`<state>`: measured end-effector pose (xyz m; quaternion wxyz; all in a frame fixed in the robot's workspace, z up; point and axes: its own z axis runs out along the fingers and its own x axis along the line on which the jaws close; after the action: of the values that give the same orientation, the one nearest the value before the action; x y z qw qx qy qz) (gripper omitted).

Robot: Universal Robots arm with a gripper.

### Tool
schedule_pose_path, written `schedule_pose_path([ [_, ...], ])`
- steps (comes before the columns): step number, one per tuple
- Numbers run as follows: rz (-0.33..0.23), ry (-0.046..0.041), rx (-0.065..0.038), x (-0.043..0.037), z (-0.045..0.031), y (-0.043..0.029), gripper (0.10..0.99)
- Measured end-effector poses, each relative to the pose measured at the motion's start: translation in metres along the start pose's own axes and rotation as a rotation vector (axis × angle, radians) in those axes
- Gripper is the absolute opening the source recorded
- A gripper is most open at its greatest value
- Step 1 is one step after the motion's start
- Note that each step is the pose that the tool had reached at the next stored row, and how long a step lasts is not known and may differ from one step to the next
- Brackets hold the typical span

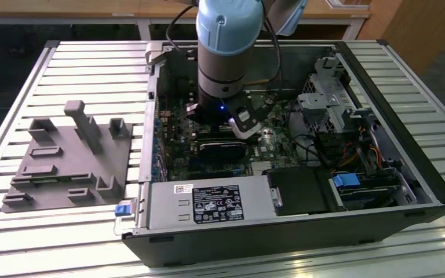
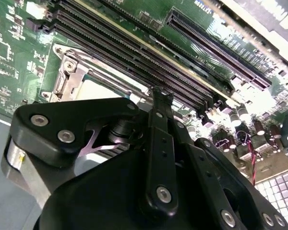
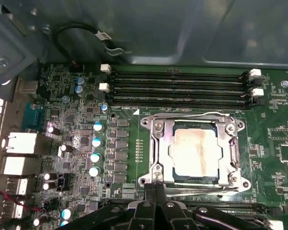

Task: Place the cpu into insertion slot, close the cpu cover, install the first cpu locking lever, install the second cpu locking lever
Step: 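Install the second cpu locking lever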

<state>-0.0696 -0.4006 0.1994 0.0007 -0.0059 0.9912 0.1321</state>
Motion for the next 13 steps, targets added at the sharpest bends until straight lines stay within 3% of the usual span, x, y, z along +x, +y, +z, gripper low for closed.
schedule_pose_path([
  [7, 0.0, -0.0005, -0.021, 0.0032, 0.0064, -0.002, 0.11],
  [13, 0.0, -0.0011, -0.05, 0.0062, 0.0103, -0.0029, 0.11],
])
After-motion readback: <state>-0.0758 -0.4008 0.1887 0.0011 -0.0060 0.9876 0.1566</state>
